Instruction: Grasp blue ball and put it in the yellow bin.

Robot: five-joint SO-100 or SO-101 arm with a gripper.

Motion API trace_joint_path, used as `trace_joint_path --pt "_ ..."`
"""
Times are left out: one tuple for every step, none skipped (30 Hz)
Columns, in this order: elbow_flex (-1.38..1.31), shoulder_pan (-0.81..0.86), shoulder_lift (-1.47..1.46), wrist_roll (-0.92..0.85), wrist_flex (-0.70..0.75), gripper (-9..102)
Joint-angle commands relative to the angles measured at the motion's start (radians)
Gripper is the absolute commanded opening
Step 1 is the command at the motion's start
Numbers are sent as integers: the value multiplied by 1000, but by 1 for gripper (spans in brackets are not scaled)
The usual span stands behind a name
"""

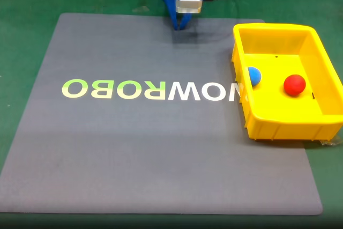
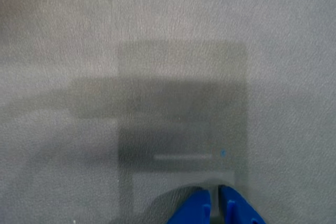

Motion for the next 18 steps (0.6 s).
trace_joint_path --pt "31 -6 15 0 9 0" --pt "31 -6 15 0 9 0" --pt "31 -6 15 0 9 0" --pt "31 -6 15 0 9 0" --pt "31 -6 15 0 9 0" --pt "31 -6 15 2 8 0" --pt "31 -6 15 2 8 0" --pt "31 -6 15 2 8 0" --pt "31 -6 15 0 8 0" --pt "31 -6 15 0 8 0" --pt "31 -3 15 -3 8 0" --pt "31 2 12 -3 8 0" --pt "31 5 3 -6 5 0" --pt "31 6 2 -6 3 0" --pt "31 9 6 -6 5 0" --pt "31 11 9 -6 6 0" --pt "31 11 11 -6 8 0" --pt "31 8 11 -5 8 0"
